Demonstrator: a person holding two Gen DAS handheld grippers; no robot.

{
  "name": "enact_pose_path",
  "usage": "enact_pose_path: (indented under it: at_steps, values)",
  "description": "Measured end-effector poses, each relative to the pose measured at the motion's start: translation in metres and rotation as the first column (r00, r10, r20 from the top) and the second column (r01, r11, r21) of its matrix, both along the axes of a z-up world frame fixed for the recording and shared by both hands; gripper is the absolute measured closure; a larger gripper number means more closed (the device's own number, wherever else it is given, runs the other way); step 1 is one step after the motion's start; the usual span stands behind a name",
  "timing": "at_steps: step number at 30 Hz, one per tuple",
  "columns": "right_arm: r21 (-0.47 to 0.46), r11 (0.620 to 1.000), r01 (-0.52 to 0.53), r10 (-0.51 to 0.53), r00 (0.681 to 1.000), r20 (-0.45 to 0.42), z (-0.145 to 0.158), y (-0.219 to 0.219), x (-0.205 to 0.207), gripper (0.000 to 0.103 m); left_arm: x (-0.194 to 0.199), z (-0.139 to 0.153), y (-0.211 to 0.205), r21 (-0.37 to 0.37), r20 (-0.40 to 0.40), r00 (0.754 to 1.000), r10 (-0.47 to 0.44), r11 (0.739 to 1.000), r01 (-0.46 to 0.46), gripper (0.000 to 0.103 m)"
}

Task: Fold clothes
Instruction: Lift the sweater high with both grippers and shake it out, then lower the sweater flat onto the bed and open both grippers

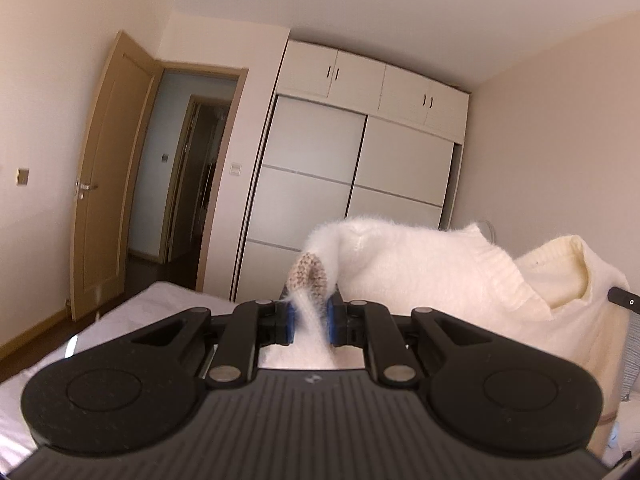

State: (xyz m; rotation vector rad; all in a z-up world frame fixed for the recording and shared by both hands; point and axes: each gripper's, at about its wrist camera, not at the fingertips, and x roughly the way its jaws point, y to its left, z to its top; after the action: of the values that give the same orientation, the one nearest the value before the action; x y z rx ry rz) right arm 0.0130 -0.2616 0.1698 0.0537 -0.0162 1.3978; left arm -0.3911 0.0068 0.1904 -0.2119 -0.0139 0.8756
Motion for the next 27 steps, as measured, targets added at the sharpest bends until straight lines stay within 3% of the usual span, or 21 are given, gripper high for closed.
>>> enact_pose_path:
  at_steps: [5,10,13,15,16,17,19,22,25,27]
  values:
    - [-0.079,0.996,0.039,-0.04,0.999,-0.01,-0.008,0.058,0.024,0.093,0.029,-0.005,0.058,-0.034,-0.038,0.999,-0.031,0.999,0.029,0.092]
    - [-0.257,0.96,0.109,-0.14,0.985,-0.105,-0.053,0.175,0.081,0.093,0.094,-0.061,0.183,-0.198,-0.104,0.99,-0.095,0.977,0.073,0.091]
    - [-0.403,0.901,0.164,-0.247,0.955,-0.164,-0.108,0.273,0.132,0.091,0.165,-0.115,0.288,-0.308,-0.175,0.975,-0.137,0.948,0.078,0.087]
    - [-0.518,0.826,0.221,-0.355,0.918,-0.175,-0.15,0.332,0.166,0.066,0.208,-0.157,0.354,-0.381,-0.216,0.967,-0.135,0.924,0.044,0.077]
    - [-0.574,0.779,0.253,-0.415,0.894,-0.171,-0.173,0.361,0.181,0.059,0.229,-0.18,0.387,-0.433,-0.233,0.962,-0.142,0.901,0.028,0.073]
    - [-0.616,0.739,0.274,-0.459,0.874,-0.162,-0.196,0.38,0.19,0.06,0.244,-0.202,0.413,-0.477,-0.25,0.956,-0.153,0.879,0.016,0.073]
    - [-0.654,0.711,0.26,-0.489,0.85,-0.194,-0.226,0.397,0.194,0.058,0.266,-0.239,0.446,-0.515,-0.311,0.939,-0.149,0.857,-0.035,0.073]
    - [-0.674,0.702,0.231,-0.517,0.816,-0.259,-0.258,0.387,0.187,0.036,0.273,-0.282,0.459,-0.547,-0.367,0.913,-0.179,0.835,-0.056,0.069]
    - [-0.725,0.66,0.197,-0.563,0.769,-0.304,-0.294,0.365,0.18,0.036,0.263,-0.322,0.458,-0.598,-0.417,0.883,-0.214,0.797,-0.09,0.069]
    - [-0.777,0.613,0.142,-0.606,0.715,-0.348,-0.324,0.335,0.171,0.036,0.246,-0.35,0.445,-0.662,-0.416,0.876,-0.244,0.742,-0.108,0.069]
